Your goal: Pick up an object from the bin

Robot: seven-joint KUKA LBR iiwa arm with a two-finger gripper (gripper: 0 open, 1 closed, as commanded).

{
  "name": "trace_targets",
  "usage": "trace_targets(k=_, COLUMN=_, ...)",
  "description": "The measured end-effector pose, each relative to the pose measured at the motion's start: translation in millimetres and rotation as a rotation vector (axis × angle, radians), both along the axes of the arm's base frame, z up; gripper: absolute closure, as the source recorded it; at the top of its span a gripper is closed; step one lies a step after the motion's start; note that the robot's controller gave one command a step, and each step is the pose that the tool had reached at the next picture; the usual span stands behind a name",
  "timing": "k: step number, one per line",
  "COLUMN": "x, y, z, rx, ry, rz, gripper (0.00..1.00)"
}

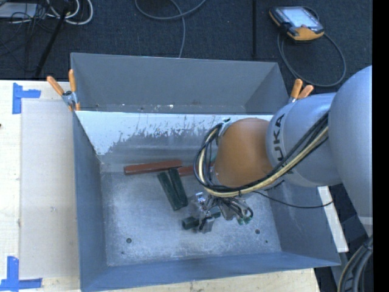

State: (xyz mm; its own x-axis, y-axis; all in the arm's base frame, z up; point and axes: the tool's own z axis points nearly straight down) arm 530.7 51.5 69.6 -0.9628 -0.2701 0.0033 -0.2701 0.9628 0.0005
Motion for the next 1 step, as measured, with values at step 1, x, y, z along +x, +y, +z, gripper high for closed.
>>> trace_targets(k=1, x=2.0, y=6.3, z=146.6, rx=0.001, ry=-0.006, rz=0.016, gripper=1.00)
